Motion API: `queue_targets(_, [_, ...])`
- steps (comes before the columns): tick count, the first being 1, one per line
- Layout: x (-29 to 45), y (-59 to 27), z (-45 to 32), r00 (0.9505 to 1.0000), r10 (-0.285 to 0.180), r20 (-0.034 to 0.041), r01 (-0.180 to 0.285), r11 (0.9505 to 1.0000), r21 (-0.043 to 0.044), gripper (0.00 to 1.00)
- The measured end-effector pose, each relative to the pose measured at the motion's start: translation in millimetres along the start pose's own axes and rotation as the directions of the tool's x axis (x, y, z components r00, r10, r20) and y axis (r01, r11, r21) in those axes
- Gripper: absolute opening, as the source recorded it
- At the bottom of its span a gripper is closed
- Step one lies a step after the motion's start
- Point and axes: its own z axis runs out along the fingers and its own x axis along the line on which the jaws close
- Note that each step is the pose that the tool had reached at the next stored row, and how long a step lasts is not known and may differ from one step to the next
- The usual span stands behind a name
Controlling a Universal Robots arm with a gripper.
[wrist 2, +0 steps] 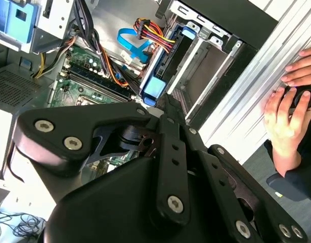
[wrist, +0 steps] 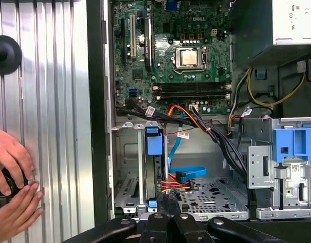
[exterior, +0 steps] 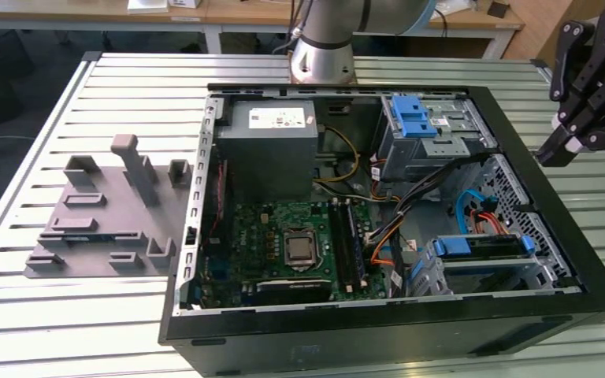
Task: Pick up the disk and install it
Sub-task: 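Insert the second disk wire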
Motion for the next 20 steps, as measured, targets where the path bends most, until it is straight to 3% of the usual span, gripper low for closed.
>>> queue_targets(3, [-1.3, 0.0, 3.2, 0.9999, 0.000, -0.0168, 0.000, 1.0000, 0.0007, 0.11])
queue_targets(4, [-2.2, 0.1, 5.2, 0.9998, 0.000, -0.0181, 0.000, 1.0000, 0.0008, 0.11])
queue_targets(10, [-4.2, 0.4, 16.1, 0.9998, 0.000, -0.0182, 0.000, 1.0000, -0.0026, 0.11])
queue_targets(15, [-5.8, 0.2, 24.5, 0.9998, 0.000, -0.0188, 0.000, 0.9999, -0.0145, 0.11])
queue_targets(20, [-5.9, 0.2, 24.9, 0.9998, 0.000, -0.0188, 0.000, 0.9999, -0.0153, 0.11])
